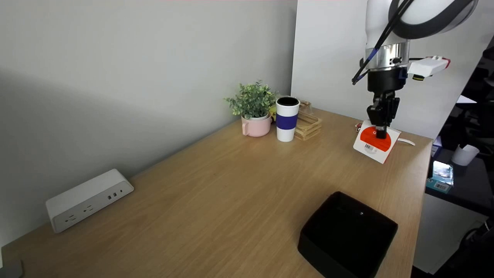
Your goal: Put the alphabet booklet on the table
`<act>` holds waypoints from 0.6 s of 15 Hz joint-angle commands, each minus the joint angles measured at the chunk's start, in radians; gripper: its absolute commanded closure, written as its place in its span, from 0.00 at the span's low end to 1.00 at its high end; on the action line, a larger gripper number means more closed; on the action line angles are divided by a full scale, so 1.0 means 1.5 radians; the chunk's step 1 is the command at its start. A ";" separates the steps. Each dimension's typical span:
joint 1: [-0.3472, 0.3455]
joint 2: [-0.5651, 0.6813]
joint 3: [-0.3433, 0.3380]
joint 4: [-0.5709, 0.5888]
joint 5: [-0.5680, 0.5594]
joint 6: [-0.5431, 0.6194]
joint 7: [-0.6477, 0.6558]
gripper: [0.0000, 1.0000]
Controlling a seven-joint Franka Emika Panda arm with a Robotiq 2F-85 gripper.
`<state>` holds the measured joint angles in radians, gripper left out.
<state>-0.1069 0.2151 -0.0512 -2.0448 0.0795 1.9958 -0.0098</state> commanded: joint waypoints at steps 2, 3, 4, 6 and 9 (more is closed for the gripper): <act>-0.002 0.023 -0.002 0.020 0.017 0.007 -0.045 0.96; -0.007 0.031 -0.002 0.026 0.026 0.007 -0.062 0.96; -0.010 0.037 -0.002 0.031 0.032 0.006 -0.076 0.96; -0.018 0.057 -0.003 0.049 0.047 0.001 -0.099 0.96; -0.034 0.097 -0.004 0.083 0.073 -0.014 -0.124 0.96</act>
<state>-0.1325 0.2910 -0.0526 -1.9914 0.1455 2.0007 -0.1412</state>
